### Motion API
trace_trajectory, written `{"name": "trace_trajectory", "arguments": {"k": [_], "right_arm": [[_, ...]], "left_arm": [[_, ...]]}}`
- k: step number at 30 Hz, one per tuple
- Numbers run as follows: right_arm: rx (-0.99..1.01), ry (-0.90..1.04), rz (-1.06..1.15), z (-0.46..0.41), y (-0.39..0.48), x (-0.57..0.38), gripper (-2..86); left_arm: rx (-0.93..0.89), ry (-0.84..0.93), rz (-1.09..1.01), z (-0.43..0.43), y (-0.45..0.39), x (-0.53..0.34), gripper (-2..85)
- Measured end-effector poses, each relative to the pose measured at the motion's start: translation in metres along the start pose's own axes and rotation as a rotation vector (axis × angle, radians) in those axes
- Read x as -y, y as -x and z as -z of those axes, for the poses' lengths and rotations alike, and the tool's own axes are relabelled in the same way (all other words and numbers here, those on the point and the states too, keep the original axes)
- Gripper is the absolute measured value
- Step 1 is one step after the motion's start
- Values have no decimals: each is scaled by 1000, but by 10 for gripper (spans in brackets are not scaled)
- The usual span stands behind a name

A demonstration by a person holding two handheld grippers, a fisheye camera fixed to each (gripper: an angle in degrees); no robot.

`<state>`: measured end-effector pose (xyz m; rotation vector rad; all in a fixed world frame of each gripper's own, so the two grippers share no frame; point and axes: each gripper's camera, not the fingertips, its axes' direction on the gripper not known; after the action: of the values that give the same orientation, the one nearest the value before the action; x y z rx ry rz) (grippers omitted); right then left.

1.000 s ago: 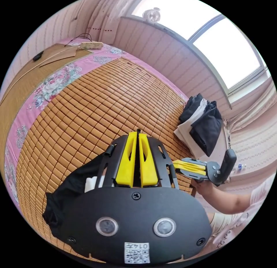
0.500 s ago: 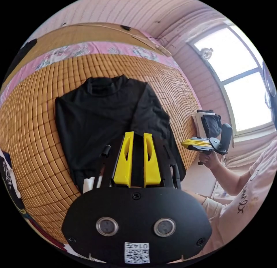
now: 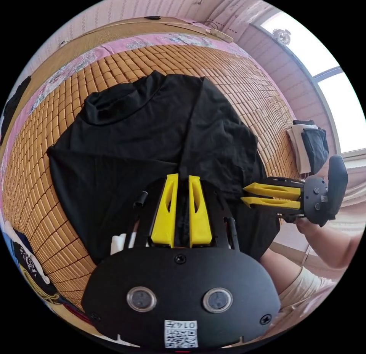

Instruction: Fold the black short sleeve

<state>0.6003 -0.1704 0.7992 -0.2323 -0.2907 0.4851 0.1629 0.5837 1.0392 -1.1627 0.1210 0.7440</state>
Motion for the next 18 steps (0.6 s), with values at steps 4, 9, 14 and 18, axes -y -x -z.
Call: {"name": "trace_trajectory", "arguments": {"k": [4, 9, 14, 18], "right_arm": [[-30, 23, -72, 3, -4, 11, 0], [-3, -136, -36, 52, -2, 4, -6], [73, -129, 27, 61, 5, 5, -7], [101, -90, 7, 40, 3, 7, -2]], "left_arm": [[40, 2, -55, 10, -8, -6, -8], [37, -123, -103, 61, -11, -32, -10], [40, -158, -80, 93, -2, -65, -9], [4, -105, -26, 81, 14, -84, -7]]}}
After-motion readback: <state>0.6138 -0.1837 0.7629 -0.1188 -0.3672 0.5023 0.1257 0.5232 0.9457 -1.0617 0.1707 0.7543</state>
